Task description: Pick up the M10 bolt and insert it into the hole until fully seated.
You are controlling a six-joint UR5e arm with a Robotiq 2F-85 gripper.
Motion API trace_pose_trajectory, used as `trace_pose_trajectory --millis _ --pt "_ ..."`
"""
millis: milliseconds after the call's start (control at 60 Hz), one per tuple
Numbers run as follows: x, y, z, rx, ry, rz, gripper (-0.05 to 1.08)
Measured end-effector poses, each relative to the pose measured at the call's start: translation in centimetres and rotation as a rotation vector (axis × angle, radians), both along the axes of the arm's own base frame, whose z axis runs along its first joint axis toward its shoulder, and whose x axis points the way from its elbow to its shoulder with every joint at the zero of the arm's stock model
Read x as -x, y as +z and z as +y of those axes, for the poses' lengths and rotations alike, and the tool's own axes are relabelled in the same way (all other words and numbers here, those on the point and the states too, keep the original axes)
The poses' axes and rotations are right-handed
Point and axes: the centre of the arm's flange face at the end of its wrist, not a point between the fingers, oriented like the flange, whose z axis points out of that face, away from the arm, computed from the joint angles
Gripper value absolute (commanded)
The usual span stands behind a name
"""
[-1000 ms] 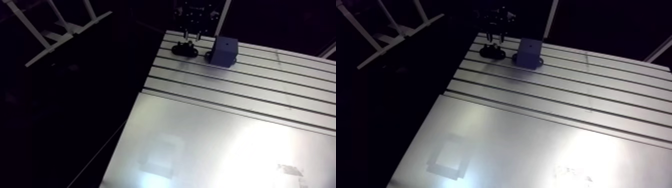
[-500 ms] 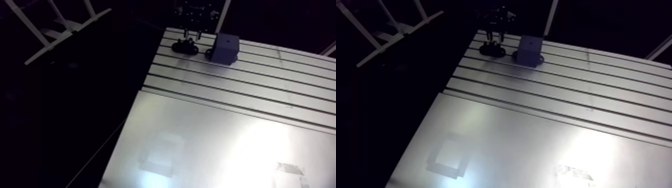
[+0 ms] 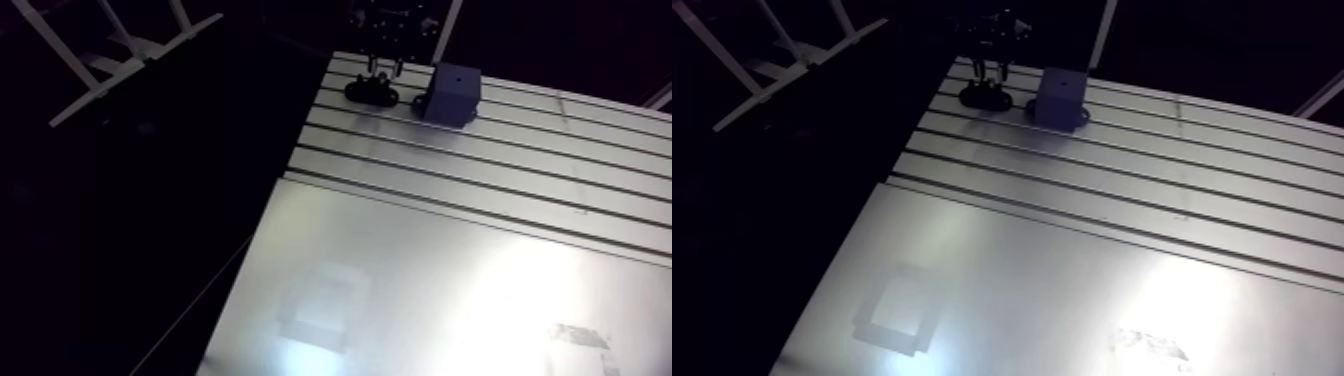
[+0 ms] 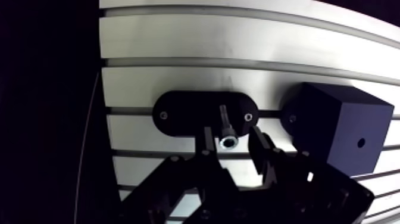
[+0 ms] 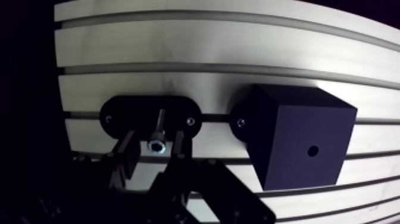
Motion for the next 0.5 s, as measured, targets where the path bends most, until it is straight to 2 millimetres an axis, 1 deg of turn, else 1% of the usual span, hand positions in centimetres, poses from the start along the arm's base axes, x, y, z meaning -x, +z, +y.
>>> trace_pose_trajectory --millis 267,500 --pt "0.06 -0.52 -0.02 -0.002 0.000 -0.007 0.58" --pt "0.07 -0.78 -0.01 -0.004 0.000 -0.011 0.61"
